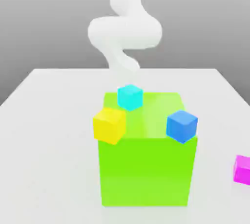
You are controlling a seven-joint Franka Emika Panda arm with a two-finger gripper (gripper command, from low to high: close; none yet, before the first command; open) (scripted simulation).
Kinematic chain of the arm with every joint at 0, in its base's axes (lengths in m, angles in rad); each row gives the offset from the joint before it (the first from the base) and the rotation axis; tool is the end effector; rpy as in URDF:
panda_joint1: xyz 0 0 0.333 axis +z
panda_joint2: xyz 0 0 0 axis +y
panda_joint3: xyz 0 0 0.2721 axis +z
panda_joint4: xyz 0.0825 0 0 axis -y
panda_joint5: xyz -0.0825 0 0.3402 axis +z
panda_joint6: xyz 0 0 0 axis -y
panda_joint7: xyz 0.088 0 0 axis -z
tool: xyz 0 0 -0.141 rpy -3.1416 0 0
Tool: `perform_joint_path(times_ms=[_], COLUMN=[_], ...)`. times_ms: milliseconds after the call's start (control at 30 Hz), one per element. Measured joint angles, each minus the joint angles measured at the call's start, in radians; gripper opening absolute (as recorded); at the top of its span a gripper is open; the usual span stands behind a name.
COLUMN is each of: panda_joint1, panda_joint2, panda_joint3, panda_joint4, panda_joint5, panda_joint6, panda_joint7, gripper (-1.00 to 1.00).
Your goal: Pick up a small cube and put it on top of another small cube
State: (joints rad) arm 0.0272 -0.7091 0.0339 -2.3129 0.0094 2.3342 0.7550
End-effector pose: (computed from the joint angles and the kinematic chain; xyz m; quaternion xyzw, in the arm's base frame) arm 0.3870 0.0272 0.6180 -0.8778 0.3192 -0.3306 0.1348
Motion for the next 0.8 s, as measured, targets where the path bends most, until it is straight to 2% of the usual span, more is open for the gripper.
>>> perform_joint_path(times_ms=[433,800], panda_joint1=[0.187,0.37], panda_joint2=[0.475,0.883], panda_joint3=[0.167,0.276], panda_joint4=[-0.068,-0.123], panda_joint5=[-0.037,-0.165], panda_joint6=[0.181,0.327], panda_joint7=[-0.172,-0.247], gripper=[0.0,0.0])
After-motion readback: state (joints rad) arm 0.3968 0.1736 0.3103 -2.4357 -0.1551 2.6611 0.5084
